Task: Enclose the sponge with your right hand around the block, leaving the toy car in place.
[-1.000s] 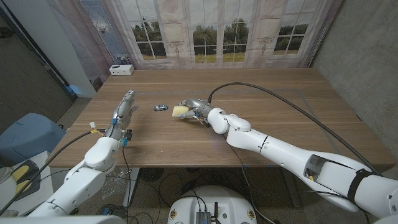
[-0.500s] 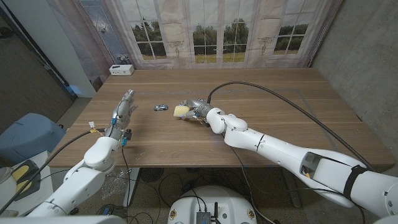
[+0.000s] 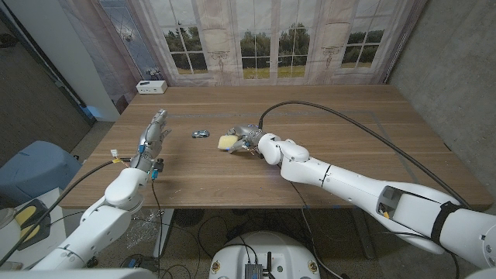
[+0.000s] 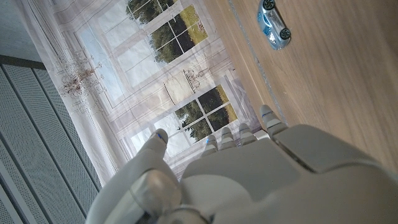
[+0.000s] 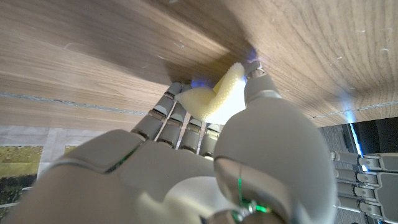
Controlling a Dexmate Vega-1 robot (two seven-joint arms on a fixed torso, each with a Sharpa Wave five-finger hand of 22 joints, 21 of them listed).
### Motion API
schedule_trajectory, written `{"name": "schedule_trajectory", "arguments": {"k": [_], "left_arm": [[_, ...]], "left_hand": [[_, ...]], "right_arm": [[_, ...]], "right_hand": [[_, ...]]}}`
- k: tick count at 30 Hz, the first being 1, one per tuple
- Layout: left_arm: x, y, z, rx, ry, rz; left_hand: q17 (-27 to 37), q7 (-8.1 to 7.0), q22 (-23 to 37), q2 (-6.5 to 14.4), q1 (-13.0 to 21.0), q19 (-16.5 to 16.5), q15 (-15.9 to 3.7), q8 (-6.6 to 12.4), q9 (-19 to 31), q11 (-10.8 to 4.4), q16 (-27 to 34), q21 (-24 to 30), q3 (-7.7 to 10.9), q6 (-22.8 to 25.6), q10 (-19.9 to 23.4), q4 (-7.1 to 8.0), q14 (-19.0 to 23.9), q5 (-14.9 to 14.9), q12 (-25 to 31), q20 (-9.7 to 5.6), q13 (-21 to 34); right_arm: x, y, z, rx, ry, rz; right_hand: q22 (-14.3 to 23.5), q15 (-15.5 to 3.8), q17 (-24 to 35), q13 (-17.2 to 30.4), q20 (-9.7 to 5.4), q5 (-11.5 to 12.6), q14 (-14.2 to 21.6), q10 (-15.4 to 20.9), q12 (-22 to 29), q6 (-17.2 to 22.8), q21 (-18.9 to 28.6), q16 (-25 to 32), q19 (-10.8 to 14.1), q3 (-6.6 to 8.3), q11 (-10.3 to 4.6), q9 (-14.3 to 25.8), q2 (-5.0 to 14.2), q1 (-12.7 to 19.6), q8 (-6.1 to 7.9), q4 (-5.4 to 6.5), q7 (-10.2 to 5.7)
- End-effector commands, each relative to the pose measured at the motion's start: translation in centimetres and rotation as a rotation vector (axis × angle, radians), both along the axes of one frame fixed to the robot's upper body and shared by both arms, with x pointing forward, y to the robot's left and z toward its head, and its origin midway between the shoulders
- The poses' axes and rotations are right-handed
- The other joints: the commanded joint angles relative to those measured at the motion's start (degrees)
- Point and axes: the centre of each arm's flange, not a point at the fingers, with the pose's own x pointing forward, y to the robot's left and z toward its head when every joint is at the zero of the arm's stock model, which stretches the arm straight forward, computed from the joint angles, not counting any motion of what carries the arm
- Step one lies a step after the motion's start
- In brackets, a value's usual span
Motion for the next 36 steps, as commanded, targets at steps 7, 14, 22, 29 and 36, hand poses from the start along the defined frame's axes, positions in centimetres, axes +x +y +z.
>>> {"name": "schedule_trajectory", "arguments": {"k": [7, 14, 22, 29, 36], "left_arm": [[0.4, 0.3, 0.1, -0.015, -0.002, 0.009], [0.7, 0.4, 0.2, -0.015, 0.004, 0.006], [1.0, 0.1, 0.5, -0.011, 0.005, -0.001], [1.0, -0.1, 0.6, -0.006, 0.004, 0.0], [0.8, -0.3, 0.7, -0.001, 0.006, 0.0]], "left_hand": [[0.19, -0.26, 0.22, 0.1, 0.56, 0.45, -0.78, 0.13, 0.14, 0.26, 0.17, -0.12, 0.14, -0.22, -0.45, -0.37, -0.1, -0.05, -0.11, 0.34, 0.11], [0.19, -0.24, 0.23, 0.11, 0.48, 0.48, -1.02, 0.13, 0.13, 0.31, 0.2, -0.19, 0.11, -0.22, -0.43, -0.4, -0.04, -0.05, -0.1, 0.34, 0.11], [0.19, -0.26, 0.24, 0.12, 0.4, 0.5, -1.16, 0.12, 0.14, 0.36, 0.19, -0.27, 0.08, -0.24, -0.42, -0.42, -0.05, -0.06, -0.1, 0.26, 0.11], [0.19, -0.2, 0.25, 0.15, 0.35, 0.53, -1.19, 0.1, 0.14, 0.34, 0.19, -0.33, 0.07, -0.28, -0.39, -0.45, -0.06, -0.06, -0.09, 0.12, 0.11], [0.18, -0.18, 0.25, 0.18, 0.31, 0.53, -1.23, 0.12, 0.14, 0.32, 0.19, -0.4, 0.06, -0.25, -0.51, -0.48, -0.05, -0.06, -0.13, 0.13, 0.11]], "right_arm": [[1.3, 1.1, -0.6, -0.061, -0.074, -0.009], [1.9, 0.7, -0.8, -0.034, -0.093, 0.008], [1.5, 0.0, -0.3, 0.052, -0.135, 0.037], [1.2, -0.9, 0.3, 0.188, -0.143, 0.071], [0.9, -1.9, 0.7, 0.329, -0.156, 0.104]], "right_hand": [[1.23, -10.24, 10.79, 3.09, -2.08, 0.29, 13.06, 11.08, 6.64, 12.94, 4.89, 12.86, 5.51, 0.04, -1.53, 0.37, 2.38, 7.43, 1.86, -1.86, -0.91], [4.28, -10.37, 22.45, 9.49, -2.85, -0.72, 23.57, 25.83, 18.79, 26.98, 11.44, 22.25, 7.56, 0.67, -2.31, 1.98, 3.35, 13.86, 4.64, -1.57, 0.07], [4.51, -10.29, 23.7, 10.74, -3.03, -0.82, 24.1, 26.19, 20.07, 27.62, 12.3, 22.39, 7.61, 0.87, -2.46, 2.26, 3.89, 14.06, 4.71, -1.14, 0.08], [4.65, -10.28, 24.18, 11.54, -2.84, -0.84, 24.04, 26.06, 20.76, 27.68, 12.78, 21.89, 7.34, 1.05, -2.34, 2.78, 4.13, 14.04, 4.84, -0.88, 0.2], [4.73, -10.3, 24.55, 12.25, -2.68, -0.83, 24.14, 25.77, 21.31, 27.71, 13.2, 21.36, 7.03, 1.25, -2.12, 3.27, 4.31, 14.01, 4.98, -0.7, 0.3]]}}
